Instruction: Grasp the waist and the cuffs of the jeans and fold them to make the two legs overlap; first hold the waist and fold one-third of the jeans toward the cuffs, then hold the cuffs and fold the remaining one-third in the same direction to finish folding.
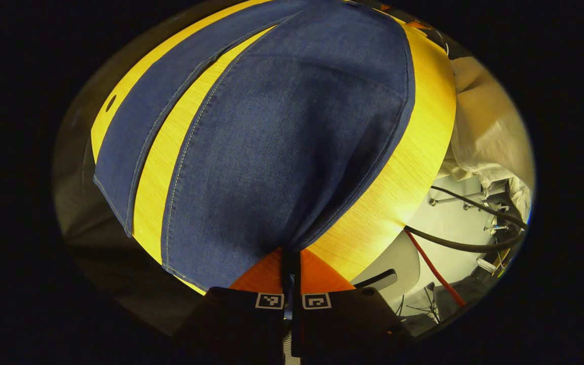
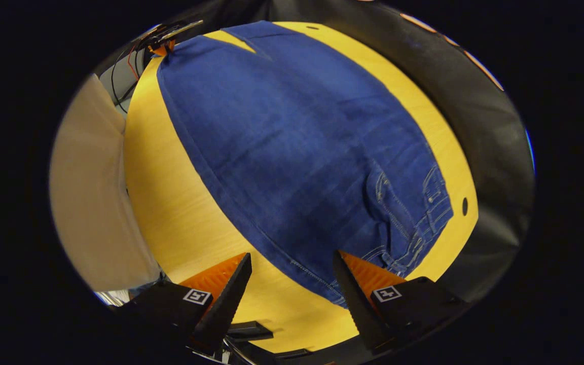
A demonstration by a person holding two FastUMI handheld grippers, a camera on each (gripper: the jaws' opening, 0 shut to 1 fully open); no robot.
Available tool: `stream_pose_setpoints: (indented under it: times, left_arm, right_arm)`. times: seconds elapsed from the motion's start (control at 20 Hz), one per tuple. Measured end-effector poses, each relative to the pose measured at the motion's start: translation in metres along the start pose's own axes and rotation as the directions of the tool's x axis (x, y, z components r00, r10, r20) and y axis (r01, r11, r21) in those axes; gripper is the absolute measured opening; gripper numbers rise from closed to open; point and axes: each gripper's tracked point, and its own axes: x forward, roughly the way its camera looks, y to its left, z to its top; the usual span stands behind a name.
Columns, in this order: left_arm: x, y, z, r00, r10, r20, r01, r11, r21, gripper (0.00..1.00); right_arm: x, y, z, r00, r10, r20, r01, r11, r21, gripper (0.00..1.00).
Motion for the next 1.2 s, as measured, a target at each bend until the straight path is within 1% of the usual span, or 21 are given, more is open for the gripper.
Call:
stream_pose_setpoints:
  times: [0.15, 0.3, 0.65, 0.7, 0.75, 0.85, 0.9, 1.0, 1.05, 1.1, 1.15, 1.2]
  left_arm:
    - [-0.001, -0.001, 0.0, 1.0, 0.009, -0.012, -0.009, 1.0, -0.015, 0.0]
    - [-0.001, -0.001, 0.0, 1.0, 0.016, -0.018, -0.017, 1.0, -0.017, 0.0]
    - [-0.001, 0.0, 0.0, 0.999, 0.016, -0.032, -0.017, 0.999, -0.03, 0.0]
    - [-0.001, -0.001, -0.001, 0.999, 0.016, -0.033, -0.017, 0.999, -0.031, 0.0]
    - [-0.001, -0.001, 0.0, 0.999, 0.014, -0.035, -0.016, 0.999, -0.032, 0.0]
    - [-0.001, -0.001, 0.0, 0.999, 0.012, -0.039, -0.013, 0.999, -0.035, 0.0]
    - [-0.001, -0.001, 0.0, 0.999, 0.011, -0.041, -0.012, 0.999, -0.037, 0.0]
    - [-0.001, -0.001, 0.0, 0.999, 0.012, -0.044, -0.013, 0.999, -0.039, 0.0]
    - [-0.002, -0.002, 0.0, 0.999, 0.013, -0.042, -0.015, 0.999, -0.038, 0.0]
    - [-0.002, -0.002, 0.0, 0.999, 0.014, -0.041, -0.016, 0.999, -0.037, 0.0]
    - [-0.001, -0.001, 0.0, 0.999, 0.015, -0.039, -0.016, 0.999, -0.037, 0.0]
    - [-0.002, -0.001, 0.0, 0.999, 0.015, -0.037, -0.016, 0.999, -0.037, 0.0]
  right_arm:
    - [0.013, -0.005, -0.014, 0.999, 0.017, -0.05, -0.018, 1.0, -0.008, 0.99]
    - [0.022, -0.008, -0.021, 0.996, 0.032, -0.083, -0.033, 0.999, -0.003, 0.99]
    - [0.029, -0.007, -0.021, 0.991, 0.079, -0.104, -0.077, 0.997, 0.017, 0.99]
    - [0.029, -0.008, -0.02, 0.991, 0.079, -0.109, -0.077, 0.997, 0.026, 0.95]
    - [0.03, -0.009, -0.021, 0.99, 0.078, -0.12, -0.073, 0.997, 0.04, 0.98]
    - [0.03, -0.01, -0.021, 0.987, 0.076, -0.142, -0.069, 0.996, 0.056, 0.91]
    - [0.03, -0.01, -0.019, 0.986, 0.076, -0.146, -0.068, 0.996, 0.058, 0.93]
    - [0.03, -0.013, -0.018, 0.985, 0.072, -0.155, -0.063, 0.996, 0.058, 0.87]
    - [0.03, -0.016, -0.017, 0.985, 0.069, -0.157, -0.06, 0.996, 0.061, 0.8]
    - [0.03, -0.019, -0.016, 0.986, 0.064, -0.157, -0.055, 0.996, 0.065, 0.76]
    - [0.033, -0.022, -0.014, 0.986, 0.059, -0.154, -0.048, 0.996, 0.071, 0.64]
    - [0.033, -0.024, -0.013, 0.987, 0.051, -0.155, -0.04, 0.997, 0.073, 0.6]
